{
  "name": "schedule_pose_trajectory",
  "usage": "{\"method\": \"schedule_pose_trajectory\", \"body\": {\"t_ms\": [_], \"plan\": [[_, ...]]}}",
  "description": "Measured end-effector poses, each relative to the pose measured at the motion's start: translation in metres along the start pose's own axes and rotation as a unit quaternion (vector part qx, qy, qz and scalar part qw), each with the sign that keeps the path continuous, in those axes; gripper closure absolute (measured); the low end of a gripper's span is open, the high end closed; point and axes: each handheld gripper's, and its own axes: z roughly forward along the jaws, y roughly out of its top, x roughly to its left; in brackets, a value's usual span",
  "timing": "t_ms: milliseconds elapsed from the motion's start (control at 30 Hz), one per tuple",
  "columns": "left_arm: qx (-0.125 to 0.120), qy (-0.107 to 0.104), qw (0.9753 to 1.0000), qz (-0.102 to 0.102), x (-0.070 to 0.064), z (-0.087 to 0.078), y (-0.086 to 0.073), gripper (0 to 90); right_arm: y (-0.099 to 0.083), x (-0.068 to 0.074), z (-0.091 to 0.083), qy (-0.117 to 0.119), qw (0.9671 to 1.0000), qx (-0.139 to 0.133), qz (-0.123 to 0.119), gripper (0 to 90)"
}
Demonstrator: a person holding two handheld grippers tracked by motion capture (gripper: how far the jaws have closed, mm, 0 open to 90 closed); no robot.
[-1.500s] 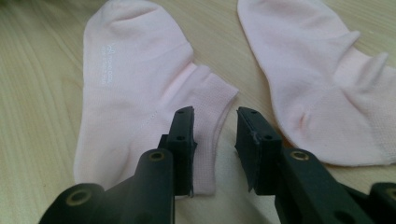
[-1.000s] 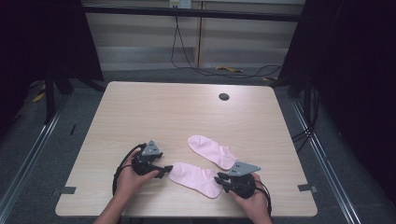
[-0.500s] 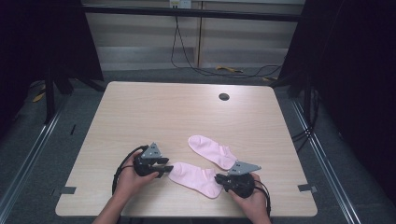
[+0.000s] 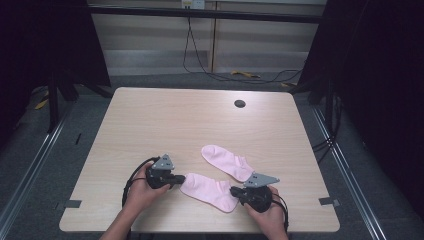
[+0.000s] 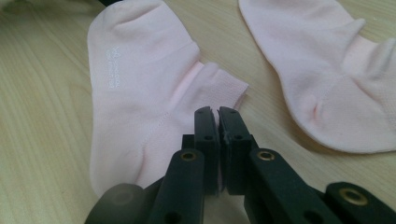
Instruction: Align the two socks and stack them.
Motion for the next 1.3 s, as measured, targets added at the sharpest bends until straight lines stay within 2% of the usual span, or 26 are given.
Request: {"method": "schedule_pose_trajectory", "body": {"t_ms": [67,133,200,300,400,533,567,700,1000,1100,1300], "plan": [[0.003,0.001,1.0,-0.002,-0.001,0.0,0.001,90.0,0.0,0.0,0.0,0.0,1.0,0.0,0.002,87.4],[0.018,0.001,0.9998,-0.004,-0.002,-0.001,0.004,90.0,0.0,0.0,0.0,0.002,1.0,-0.002,0.007,87.6],[0.017,0.001,0.9998,-0.005,-0.003,-0.001,0.005,90.0,0.0,-0.002,-0.001,0.008,0.9998,-0.01,0.011,87.6],[0.0,0.001,1.0,-0.009,-0.003,-0.004,0.008,90.0,0.0,-0.003,-0.002,0.018,0.9994,-0.016,0.024,87.7],[-0.012,-0.001,0.9998,-0.019,-0.002,-0.008,0.009,90.0,0.001,-0.004,-0.004,0.02,0.9993,-0.022,0.024,87.7],[-0.015,-0.003,0.9997,-0.02,-0.002,-0.011,0.011,90.0,0.004,-0.006,-0.009,0.026,0.9986,-0.035,0.03,87.8],[-0.023,-0.007,0.9994,-0.024,-0.002,-0.013,0.012,90.0,0.004,-0.006,-0.01,0.027,0.9984,-0.038,0.032,87.8],[-0.027,-0.009,0.9993,-0.026,-0.003,-0.017,0.015,90.0,0.007,-0.008,-0.014,0.031,0.9977,-0.046,0.038,87.9],[-0.041,-0.017,0.9984,-0.035,-0.004,-0.019,0.02,90.0,0.012,-0.01,-0.02,0.035,0.9967,-0.063,0.039,88.2],[-0.039,-0.017,0.9985,-0.033,-0.004,-0.019,0.022,90.0,0.013,-0.011,-0.02,0.035,0.9968,-0.063,0.035,88.3],[-0.038,-0.016,0.9986,-0.031,-0.002,-0.024,0.036,90.0,0.015,-0.014,-0.023,0.036,0.9963,-0.07,0.036,88.4]]}}
